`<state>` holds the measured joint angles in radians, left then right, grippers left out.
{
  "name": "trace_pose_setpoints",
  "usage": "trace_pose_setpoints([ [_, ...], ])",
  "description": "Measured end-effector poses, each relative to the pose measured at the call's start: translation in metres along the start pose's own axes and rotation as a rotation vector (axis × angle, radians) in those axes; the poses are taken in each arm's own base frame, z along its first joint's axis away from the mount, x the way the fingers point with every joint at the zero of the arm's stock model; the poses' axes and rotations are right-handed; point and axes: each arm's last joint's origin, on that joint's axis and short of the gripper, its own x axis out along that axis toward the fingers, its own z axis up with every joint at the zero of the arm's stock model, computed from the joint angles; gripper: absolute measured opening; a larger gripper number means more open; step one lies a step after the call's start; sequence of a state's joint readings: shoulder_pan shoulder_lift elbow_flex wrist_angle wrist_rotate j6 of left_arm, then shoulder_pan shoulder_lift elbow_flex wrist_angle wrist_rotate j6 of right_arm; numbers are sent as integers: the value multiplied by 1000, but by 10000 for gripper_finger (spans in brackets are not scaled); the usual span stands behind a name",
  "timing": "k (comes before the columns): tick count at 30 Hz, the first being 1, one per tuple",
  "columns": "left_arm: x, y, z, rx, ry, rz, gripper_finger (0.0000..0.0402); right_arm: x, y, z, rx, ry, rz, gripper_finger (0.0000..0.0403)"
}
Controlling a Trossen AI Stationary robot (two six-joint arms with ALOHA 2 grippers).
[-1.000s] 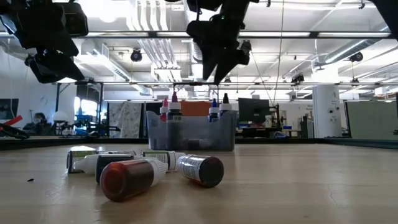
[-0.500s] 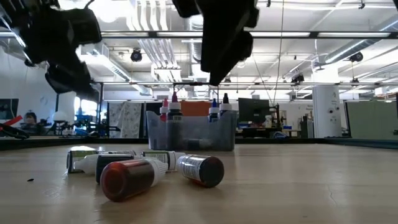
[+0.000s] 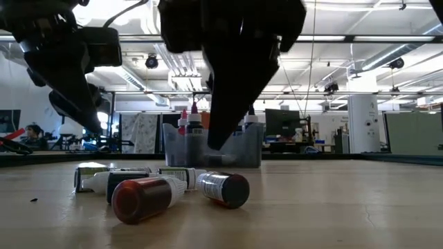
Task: Pick & Place food coloring
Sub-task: Put the right small green food coloring bottle into the black bin
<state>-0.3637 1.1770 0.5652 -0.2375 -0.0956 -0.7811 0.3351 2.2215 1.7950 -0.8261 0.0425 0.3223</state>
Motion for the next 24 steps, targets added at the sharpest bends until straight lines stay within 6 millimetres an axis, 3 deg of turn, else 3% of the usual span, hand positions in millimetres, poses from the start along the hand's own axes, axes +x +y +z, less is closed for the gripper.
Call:
trace_pose_setpoints([
  [6,-2,-1,2,-5,-9,-8,206,24,1,-1,-25,10,0,221],
  [13,-4,-1,2,2,-15,-11,206,34,3,0,-31,7,43,216],
  [24,-4,1,0,26,4,8,206,41,0,2,-18,0,35,111],
])
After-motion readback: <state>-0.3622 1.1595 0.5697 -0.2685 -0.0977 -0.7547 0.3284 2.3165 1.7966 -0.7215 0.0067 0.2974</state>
